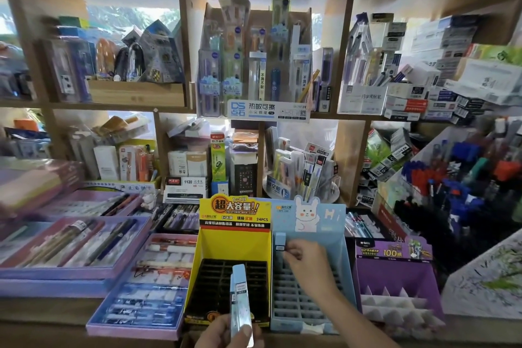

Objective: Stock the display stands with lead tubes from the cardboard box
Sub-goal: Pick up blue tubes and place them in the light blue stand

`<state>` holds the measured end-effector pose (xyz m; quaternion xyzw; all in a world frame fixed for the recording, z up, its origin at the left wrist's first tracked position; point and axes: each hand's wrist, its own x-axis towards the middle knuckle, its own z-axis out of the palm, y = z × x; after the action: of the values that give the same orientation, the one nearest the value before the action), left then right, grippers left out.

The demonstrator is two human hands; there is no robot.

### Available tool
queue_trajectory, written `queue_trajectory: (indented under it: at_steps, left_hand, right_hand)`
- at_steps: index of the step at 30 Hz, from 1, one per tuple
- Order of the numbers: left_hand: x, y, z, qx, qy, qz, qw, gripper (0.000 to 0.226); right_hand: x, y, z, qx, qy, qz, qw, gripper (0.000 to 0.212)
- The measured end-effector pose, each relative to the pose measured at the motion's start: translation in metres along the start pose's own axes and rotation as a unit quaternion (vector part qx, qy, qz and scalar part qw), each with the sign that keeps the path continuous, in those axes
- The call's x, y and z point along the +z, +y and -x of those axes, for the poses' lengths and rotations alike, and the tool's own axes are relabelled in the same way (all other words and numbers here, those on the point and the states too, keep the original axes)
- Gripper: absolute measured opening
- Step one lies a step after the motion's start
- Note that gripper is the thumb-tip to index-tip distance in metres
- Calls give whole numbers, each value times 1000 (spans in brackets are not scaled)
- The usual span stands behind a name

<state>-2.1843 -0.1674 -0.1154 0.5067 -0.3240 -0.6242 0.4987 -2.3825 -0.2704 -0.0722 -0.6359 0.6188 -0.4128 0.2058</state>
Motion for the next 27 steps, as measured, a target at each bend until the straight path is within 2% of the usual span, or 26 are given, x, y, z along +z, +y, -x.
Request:
queue_trajectory:
  at_steps: [8, 12, 15, 18, 20, 22, 24, 27]
  left_hand:
    - [-2, 0, 3, -1, -17, 3, 1000, 18]
    - [-2, 1, 3, 8, -23, -6, 1000, 19]
    - [-2, 2, 5, 20, -23, -24, 999, 19]
    - [-4, 5, 10, 25, -22, -39, 999, 18]
    - [-3, 7, 13, 32, -19, -47, 998, 15]
    - [-1, 8, 15, 42, -17, -54, 998, 13]
    - [1, 10, 18, 48, -15, -58, 997, 11]
    - [2, 13, 21, 40, -14, -59, 997, 12]
  right_hand:
    - [5, 4, 1, -13, 4, 30, 999, 9]
    - [6, 4, 3, 0, 10, 10, 1000, 7]
    - [3, 2, 12, 22, 32, -5, 999, 15]
    - [-2, -8, 27, 20, 55, -69, 996, 15]
    - [-5, -18, 38, 21, 19, -124, 992, 18]
    - [-7, -28, 48, 31, -49, -165, 985, 13]
    - [-7, -37, 55, 48, -112, -187, 975, 8]
    - [-3, -44, 64, 67, -158, -200, 965, 7]
